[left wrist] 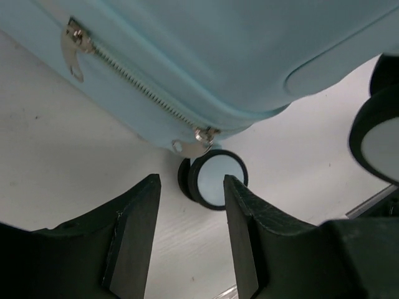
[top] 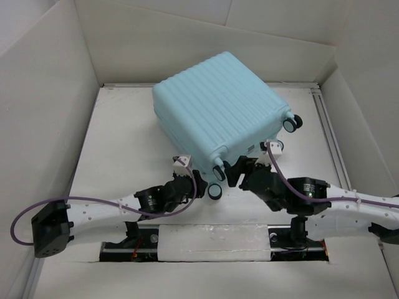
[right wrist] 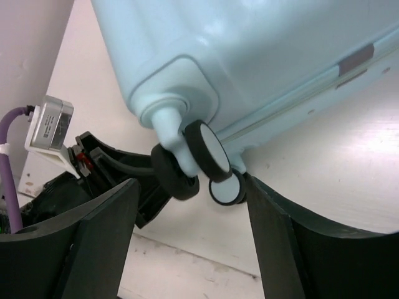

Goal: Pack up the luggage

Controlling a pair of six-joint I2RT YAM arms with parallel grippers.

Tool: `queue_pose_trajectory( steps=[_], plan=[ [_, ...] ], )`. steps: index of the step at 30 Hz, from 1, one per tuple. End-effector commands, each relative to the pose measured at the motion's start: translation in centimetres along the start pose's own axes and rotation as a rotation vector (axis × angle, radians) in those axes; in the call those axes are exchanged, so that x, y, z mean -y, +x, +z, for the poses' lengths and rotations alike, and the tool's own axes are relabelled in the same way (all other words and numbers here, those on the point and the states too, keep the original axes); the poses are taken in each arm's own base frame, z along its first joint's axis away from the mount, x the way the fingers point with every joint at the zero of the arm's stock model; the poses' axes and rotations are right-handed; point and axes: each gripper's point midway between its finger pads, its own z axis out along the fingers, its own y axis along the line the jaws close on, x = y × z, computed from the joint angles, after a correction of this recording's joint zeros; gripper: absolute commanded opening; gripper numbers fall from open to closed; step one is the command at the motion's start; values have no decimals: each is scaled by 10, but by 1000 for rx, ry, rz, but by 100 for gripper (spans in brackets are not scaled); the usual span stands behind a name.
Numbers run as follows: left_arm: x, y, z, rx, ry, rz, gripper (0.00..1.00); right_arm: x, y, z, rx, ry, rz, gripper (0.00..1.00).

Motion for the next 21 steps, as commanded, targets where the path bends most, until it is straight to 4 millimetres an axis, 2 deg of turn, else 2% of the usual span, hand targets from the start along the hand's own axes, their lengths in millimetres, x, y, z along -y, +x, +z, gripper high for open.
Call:
queue_pose_trajectory(
  steps=[1, 2, 6, 7, 9, 10, 11, 14, 16, 21],
  plan=[
    [29, -44, 5, 129, 39, -9, 42, -20, -13, 5, -34, -126, -80, 76],
    [28, -42, 7, 123, 33, -4, 42, -16, -18, 13, -34, -117, -117, 77],
    [31, -55, 9, 165, 13, 9, 46, -36, -8, 25, -128, -201, -205, 82],
    [32, -55, 10, 162, 10, 25, 47, -40, -11, 27, -128, -203, -211, 83],
    [28, -56, 14, 171, -20, 43, 47, -41, 1, 39, -157, -177, -246, 85],
    [27, -57, 14, 177, -28, 43, 47, -41, -2, 43, -154, -167, -243, 87],
    [26, -55, 17, 166, -37, 51, 47, -42, 7, 48, -181, -165, -256, 87],
    [20, -57, 19, 184, -75, 56, 42, -44, 6, 55, -186, -183, -252, 87],
    [16, -54, 21, 184, -88, 70, 36, -44, 2, 62, -181, -185, -243, 83],
    [17, -58, 21, 201, -85, 69, 24, -38, 9, 72, -208, -193, -238, 80]
  ],
)
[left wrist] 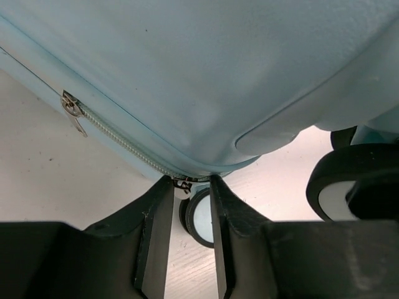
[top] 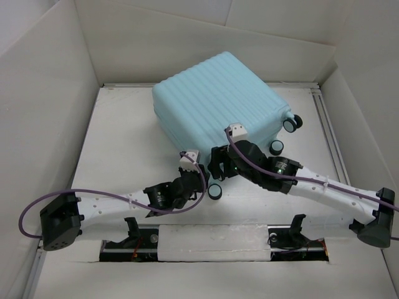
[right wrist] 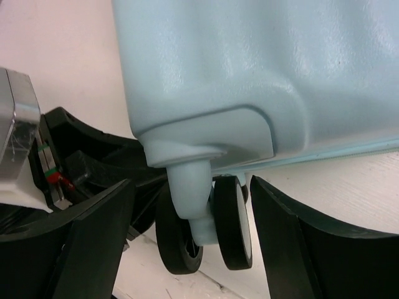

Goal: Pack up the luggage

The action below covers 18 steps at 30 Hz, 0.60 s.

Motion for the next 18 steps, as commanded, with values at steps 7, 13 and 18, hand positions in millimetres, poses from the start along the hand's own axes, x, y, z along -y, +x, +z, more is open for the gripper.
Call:
queue_pose_trajectory(
  steps=[7, 13, 18],
  plan=[
    [-8, -29, 4, 108, -72, 7, 0, -4, -6, 17, -24, -73, -5, 82],
    [-22, -23, 4, 105, -121, 32, 0, 4, 2, 27, -66, -58, -21, 80],
    [-36, -22, 3, 105, -157, 27, 0, 16, 11, 29, -112, -34, -44, 46]
  ],
)
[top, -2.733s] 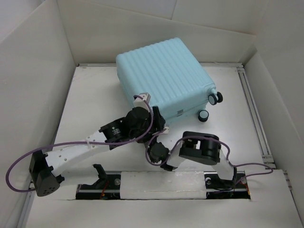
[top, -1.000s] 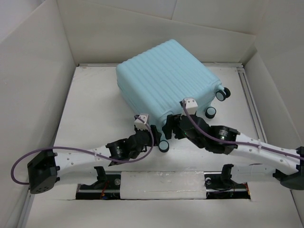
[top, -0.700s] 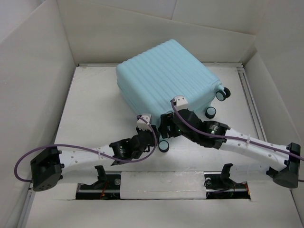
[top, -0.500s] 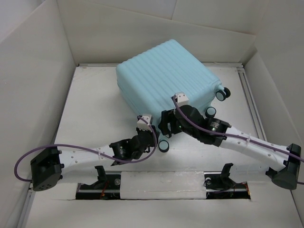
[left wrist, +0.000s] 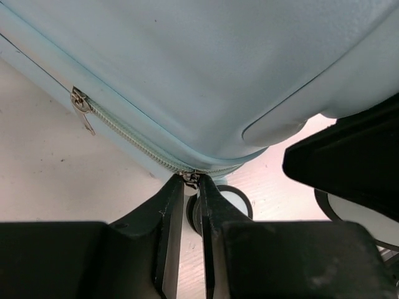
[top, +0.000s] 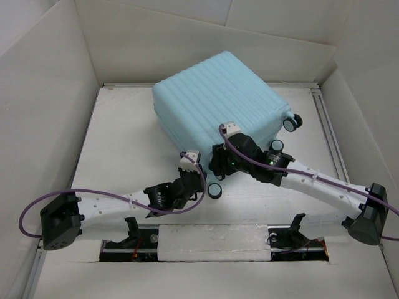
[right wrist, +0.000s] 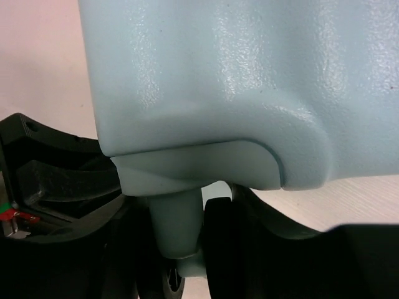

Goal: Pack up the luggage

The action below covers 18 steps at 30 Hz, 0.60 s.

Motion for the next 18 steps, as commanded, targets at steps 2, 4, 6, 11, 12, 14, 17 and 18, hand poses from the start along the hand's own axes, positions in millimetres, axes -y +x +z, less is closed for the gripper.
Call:
queue_pose_trajectory(
  steps=[2, 4, 6, 11, 12, 14, 17, 18],
  plan=[
    [-38, -20, 5, 88, -140, -12, 0, 11, 1, 4, -14, 18, -19, 28],
    [-42, -13, 6, 82, -144, -7, 0, 12, 1, -2, -2, 12, -16, 10],
    [-42, -13, 6, 82, -144, -7, 0, 13, 1, -5, 5, 8, -15, 1],
    [-33, -16, 8, 82, -110, -3, 7, 10, -3, -15, 22, -13, -10, 0],
    [-32, -16, 10, 77, -113, 2, 16, 10, -3, -15, 22, -13, -10, 0],
    [-29, -16, 13, 73, -116, 15, 37, 5, -3, -19, 19, -43, -9, 0],
    [-27, -17, 18, 61, -137, 32, 53, 5, -5, -22, 28, -48, -7, 0],
    [-29, -12, 19, 49, -146, 45, 53, 3, -5, -22, 24, -56, -7, 0]
  ],
)
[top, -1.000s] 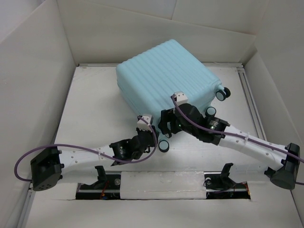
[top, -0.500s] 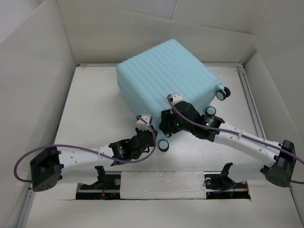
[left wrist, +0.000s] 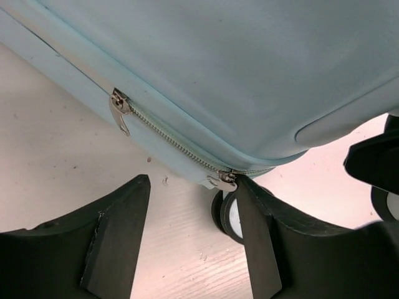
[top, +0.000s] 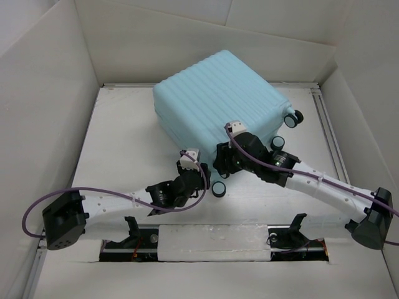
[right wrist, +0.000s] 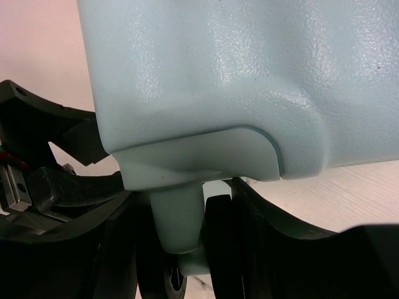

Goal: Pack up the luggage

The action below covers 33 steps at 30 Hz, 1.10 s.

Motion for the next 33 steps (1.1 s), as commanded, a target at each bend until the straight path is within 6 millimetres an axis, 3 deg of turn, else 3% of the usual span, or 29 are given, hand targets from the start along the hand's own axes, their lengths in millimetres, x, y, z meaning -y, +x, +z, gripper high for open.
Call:
queue_pose_trajectory(
  steps=[1, 5, 7, 8, 12, 14, 17, 22, 25, 28, 30, 32, 33],
  plan=[
    [-16, -17, 12, 52, -117, 26, 53, -3, -4, -15, 11, -36, -23, 0],
    [-15, -13, 16, 41, -123, 37, 49, -4, -1, -13, 6, -44, -23, 0],
    [-10, -15, 16, 44, -102, 24, 38, -8, -2, -13, 12, -55, -27, 0],
    [-6, -16, 17, 47, -87, 15, 26, -9, -1, -14, 7, -64, -27, 0],
    [4, -20, 15, 65, -24, -14, 15, -12, 1, -10, 11, -81, -26, 0],
    [5, -22, 15, 72, -20, 1, 3, -13, -1, -10, 21, -86, -24, 0],
    [-1, -26, 19, 75, -82, 25, 0, -13, 3, -9, 7, -91, -16, 0],
    [-35, -29, 6, 106, -214, 13, 0, -1, 2, -14, 28, -36, -16, 0],
    [-56, -13, 1, 73, -242, -11, 0, 13, 11, -17, 18, 17, -22, 0],
    [-90, -3, 4, 40, -309, -65, 0, 20, 17, -19, 3, 40, -26, 0],
    [-114, -5, 8, 24, -361, -132, 0, 24, 24, -20, -12, 48, -39, 0],
    [-123, -7, 8, 23, -365, -177, 0, 29, 31, -22, -33, 60, -43, 0],
    [-130, -18, 8, 52, -379, -212, 0, 28, 29, -25, -21, 53, -41, 0]
  ],
)
